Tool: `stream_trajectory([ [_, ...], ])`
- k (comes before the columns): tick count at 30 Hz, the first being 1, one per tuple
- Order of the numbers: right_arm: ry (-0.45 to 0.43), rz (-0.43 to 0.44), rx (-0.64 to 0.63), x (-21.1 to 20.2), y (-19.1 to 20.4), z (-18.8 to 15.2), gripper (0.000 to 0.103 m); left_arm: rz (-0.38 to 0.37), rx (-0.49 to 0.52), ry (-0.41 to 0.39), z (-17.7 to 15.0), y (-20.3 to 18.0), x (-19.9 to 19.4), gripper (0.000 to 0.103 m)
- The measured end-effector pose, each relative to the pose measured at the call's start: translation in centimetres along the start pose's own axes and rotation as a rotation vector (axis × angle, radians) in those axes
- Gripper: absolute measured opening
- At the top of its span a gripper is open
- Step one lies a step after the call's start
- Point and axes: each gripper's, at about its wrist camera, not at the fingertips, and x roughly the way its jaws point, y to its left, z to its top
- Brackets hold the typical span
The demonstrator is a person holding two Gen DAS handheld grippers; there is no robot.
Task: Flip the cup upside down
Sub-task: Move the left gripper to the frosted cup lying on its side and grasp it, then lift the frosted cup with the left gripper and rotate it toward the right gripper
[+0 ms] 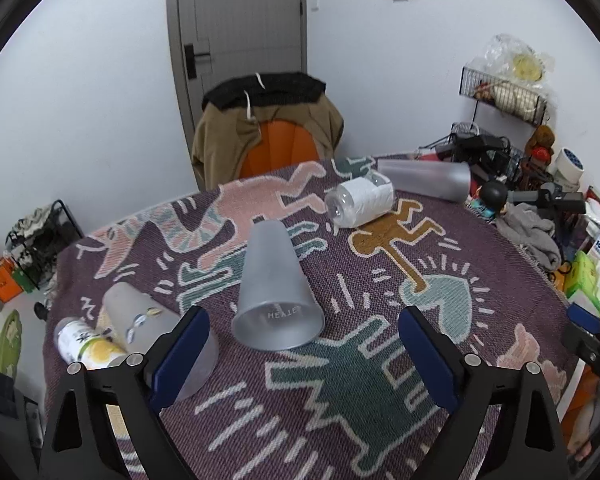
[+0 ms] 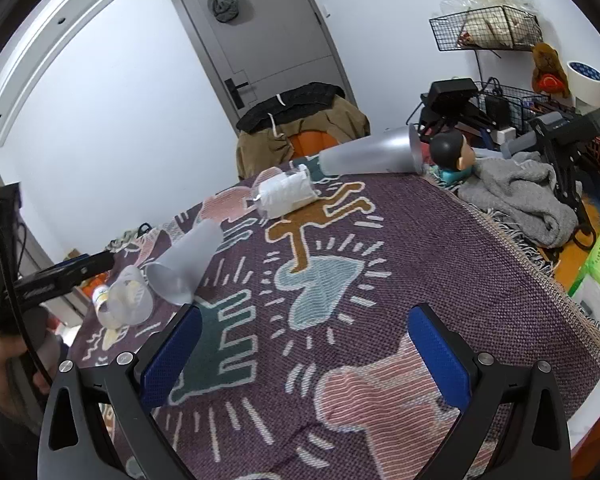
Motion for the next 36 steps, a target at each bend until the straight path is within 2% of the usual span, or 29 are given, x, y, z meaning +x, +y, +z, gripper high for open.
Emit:
stream_trajectory([
  [8,0.023,-0.023,0.025,0.9,-1.3,0.1,0.103,0.009,-0.009,0.125,2.5,0.6,5.6,0.089],
  [19,0.053,-0.041,0.026,2.0,-2.0,-0.2,0.103,0.055,0.028,0.314,4.8,1.3,12.7,0.087],
  [25,0.034,-0.116,0.047,2.3,-3.2,0.0,0.103,0.08,0.061,0.396,4.9,1.2,15.2,0.087],
  [27,0.028,-0.148,0.043,2.4,-3.4,0.1,0.103,0.123,0.079,0.419,4.9,1.1,16.0,0.087],
  [29,0.029,-0.169,0.04,2.6,-3.6,0.1,0.103,0.122,0.095,0.453,4.9,1.0,16.7,0.073],
  [36,0.031,-0.167,0.045,2.6,-4.1,0.2,0.103,0.142,0.131,0.513,4.9,0.4,17.2,0.073],
])
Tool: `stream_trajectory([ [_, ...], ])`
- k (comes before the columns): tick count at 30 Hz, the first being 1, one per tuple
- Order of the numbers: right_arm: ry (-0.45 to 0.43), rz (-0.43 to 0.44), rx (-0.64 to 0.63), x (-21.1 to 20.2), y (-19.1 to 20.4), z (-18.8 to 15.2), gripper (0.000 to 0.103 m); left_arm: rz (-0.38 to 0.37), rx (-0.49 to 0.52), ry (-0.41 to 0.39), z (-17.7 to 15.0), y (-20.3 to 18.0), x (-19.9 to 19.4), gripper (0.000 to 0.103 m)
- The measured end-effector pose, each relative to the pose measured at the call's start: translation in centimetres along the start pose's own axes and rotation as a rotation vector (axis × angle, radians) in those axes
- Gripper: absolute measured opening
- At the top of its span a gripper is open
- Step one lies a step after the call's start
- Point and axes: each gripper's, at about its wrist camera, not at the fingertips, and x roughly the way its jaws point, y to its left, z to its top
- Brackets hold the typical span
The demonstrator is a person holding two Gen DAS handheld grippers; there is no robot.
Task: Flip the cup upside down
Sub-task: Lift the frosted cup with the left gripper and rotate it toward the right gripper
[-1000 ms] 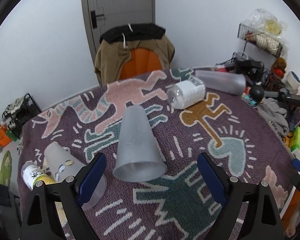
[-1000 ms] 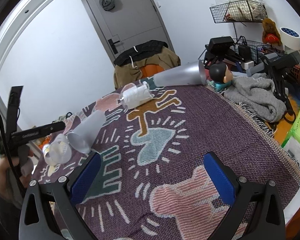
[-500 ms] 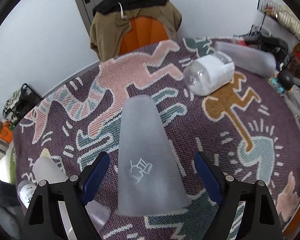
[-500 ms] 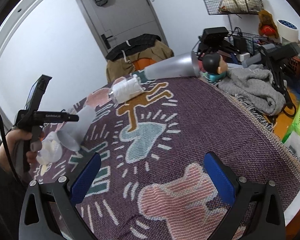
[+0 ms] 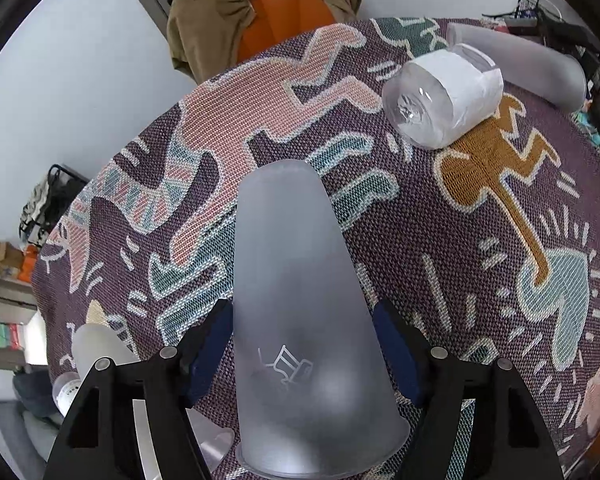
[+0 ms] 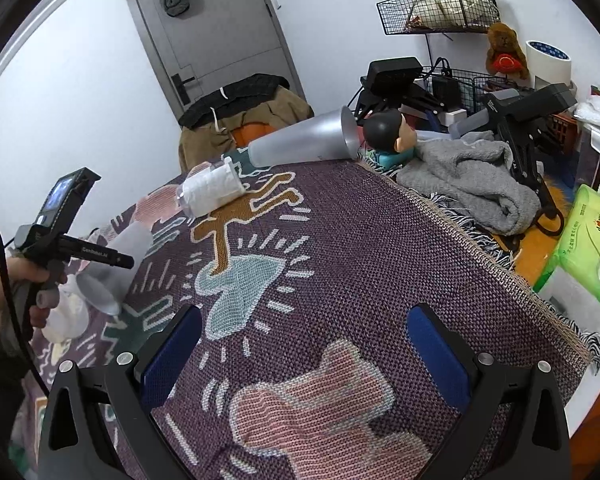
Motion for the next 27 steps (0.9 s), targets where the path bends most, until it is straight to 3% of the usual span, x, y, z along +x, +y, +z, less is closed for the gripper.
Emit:
stream_trajectory([
  [11,0.001,0.018,0.0,-0.2,0.2,0.2,0.103,0.056,0.028,0.101,-0.2,-0.3,2.2,0.074],
  [17,-0.005,0.022,0.006,-0.4,0.0,0.3,0.103,0.016,0.028,0.076,-0.9,0.1,1.1,0.073],
  [27,0.016,0.07,-0.004,-0.4,1.0,-0.1,0.103,-0.088,0.064,-0.034,-4.4,-1.8,-5.3,0.074],
])
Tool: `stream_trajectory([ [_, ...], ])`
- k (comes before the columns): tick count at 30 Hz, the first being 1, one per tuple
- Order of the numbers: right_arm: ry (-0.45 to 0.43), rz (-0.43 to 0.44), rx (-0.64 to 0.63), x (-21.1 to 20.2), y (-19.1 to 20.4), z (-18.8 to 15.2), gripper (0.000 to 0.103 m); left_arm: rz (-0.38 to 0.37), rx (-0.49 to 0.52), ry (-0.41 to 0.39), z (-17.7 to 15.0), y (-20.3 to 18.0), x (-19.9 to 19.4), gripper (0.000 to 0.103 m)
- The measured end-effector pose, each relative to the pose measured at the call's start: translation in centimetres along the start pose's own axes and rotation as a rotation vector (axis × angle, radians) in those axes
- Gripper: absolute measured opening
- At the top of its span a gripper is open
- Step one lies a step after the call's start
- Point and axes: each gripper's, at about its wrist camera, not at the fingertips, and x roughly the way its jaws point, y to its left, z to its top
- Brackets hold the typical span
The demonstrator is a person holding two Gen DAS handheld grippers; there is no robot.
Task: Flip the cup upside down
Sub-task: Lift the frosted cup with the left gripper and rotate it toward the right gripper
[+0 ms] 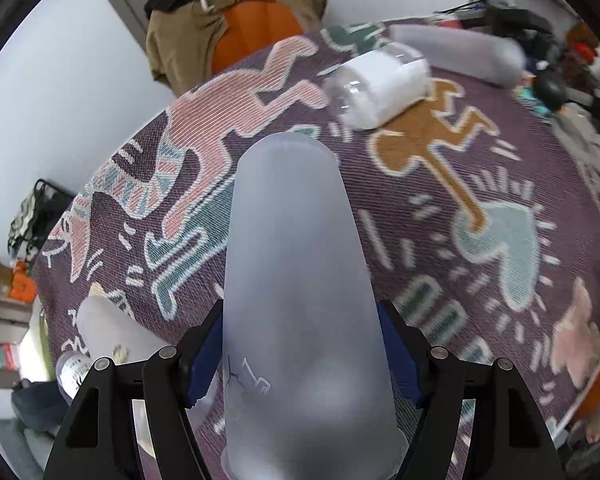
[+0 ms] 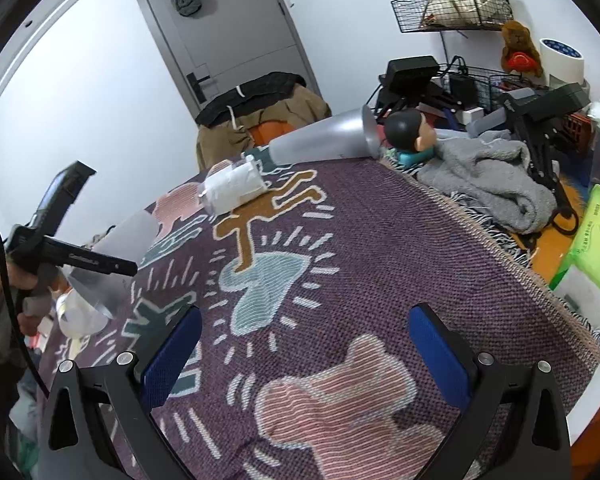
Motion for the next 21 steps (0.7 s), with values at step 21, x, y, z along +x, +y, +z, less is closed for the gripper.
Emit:
stream_trajectory([
  [21,0.076,0.162,-0.063,-1.3,4.8,-1.6,0.103,-0.136,-0.033,-0.136,-10.9,-0.3,-6.4,0.073],
])
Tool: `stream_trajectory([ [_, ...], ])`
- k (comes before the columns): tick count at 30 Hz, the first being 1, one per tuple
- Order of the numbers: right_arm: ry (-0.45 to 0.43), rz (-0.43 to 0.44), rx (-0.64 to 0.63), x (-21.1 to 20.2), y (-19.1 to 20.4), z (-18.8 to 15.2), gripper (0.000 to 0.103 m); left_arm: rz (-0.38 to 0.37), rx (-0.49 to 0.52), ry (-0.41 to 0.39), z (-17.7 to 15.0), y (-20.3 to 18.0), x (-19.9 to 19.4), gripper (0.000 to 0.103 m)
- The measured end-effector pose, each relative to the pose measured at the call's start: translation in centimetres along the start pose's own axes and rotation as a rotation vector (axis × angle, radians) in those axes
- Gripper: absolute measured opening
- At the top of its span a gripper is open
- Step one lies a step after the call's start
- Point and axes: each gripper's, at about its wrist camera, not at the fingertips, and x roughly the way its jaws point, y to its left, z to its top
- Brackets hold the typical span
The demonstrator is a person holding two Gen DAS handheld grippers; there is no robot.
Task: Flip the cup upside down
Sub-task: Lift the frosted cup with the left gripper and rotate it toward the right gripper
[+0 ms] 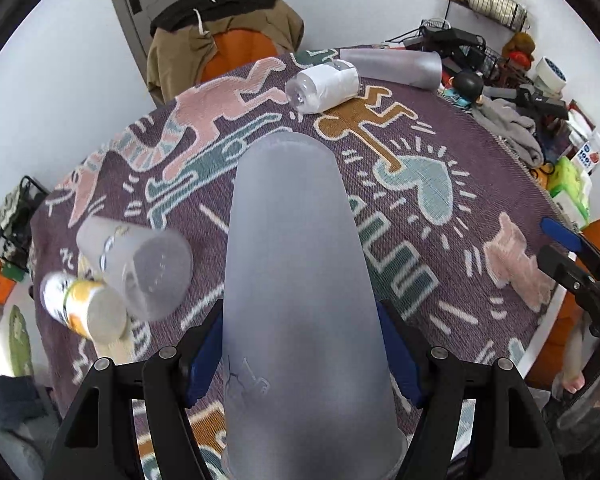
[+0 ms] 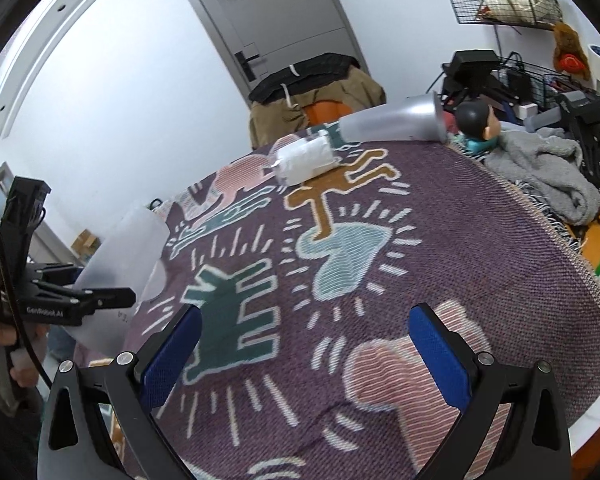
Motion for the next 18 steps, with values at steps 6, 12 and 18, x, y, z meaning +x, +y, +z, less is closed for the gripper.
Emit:
stream_trajectory([
  [6,0.027,0.04,-0.021,-0.1,1.7,-0.5,0.103,-0.032,-0.03,-0.007,-3.0,0.0,-0.8,0.073],
  [12,0.066,0.072,-0.028,0.8,3.0,-1.2,0.103,-0.061,-0.049,0.003,-6.0,-0.2,-0.7,0.074],
  [18,0.109,0.09,-0.024,2.2,3.7,-2.2,0.103,-0.093,-0.091,0.038,-8.0,0.1,1.1,0.074],
])
